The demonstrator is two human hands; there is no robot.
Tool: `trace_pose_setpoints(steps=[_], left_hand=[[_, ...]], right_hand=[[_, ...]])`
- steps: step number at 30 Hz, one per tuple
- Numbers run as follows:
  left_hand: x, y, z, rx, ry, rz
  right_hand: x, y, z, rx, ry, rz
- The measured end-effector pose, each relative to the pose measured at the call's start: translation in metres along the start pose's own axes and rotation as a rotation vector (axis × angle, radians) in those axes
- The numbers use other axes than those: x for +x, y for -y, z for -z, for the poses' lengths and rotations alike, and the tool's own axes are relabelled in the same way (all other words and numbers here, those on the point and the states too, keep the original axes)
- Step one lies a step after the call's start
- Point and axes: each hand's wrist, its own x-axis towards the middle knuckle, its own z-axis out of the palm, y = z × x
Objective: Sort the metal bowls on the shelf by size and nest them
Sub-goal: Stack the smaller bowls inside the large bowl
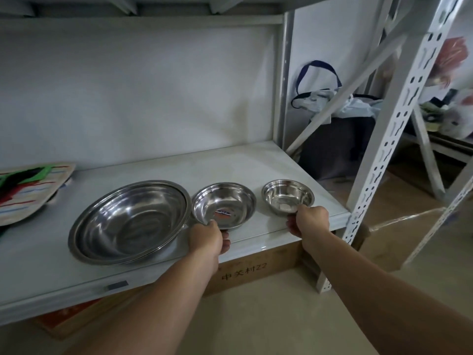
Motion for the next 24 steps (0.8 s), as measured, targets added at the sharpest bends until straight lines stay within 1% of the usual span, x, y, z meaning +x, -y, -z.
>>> trace_pose_setpoints(steps=[3, 6, 10, 14, 17, 20, 24], left_hand=[[-0.002, -0.004, -0.006, 0.011, 0.002, -0.02], [-0.009, -0.014, -0.011, 0.041, 0.039, -0.057], [-0.019, -0.047, -0.003, 0.041, 0.093, -0.137], [-0.022, -0.09, 0.051, 0.065, 0.029, -0.23], [-0.019, -0.107, 0.113, 0.184, -0.074, -0.283], [-0.008, -0.107, 0.165, 0.313, -0.156, -0.259], [0.012, -0.097, 0.194, 0.407, -0.165, -0.165]], right_hand=[[0.001, 0.003, 0.001, -0.004, -0.011, 0.016], [-0.003, 0.008, 0.007, 0.021, -0.022, 0.035], [-0.017, 0.023, 0.014, 0.032, -0.012, 0.124], [-0.047, 0.039, 0.009, 0.033, 0.027, 0.176], [-0.072, 0.042, -0.008, 0.038, 0.081, 0.189], [-0.094, 0.042, -0.031, 0.052, 0.145, 0.203], [-0.116, 0.039, -0.063, 0.047, 0.22, 0.22]])
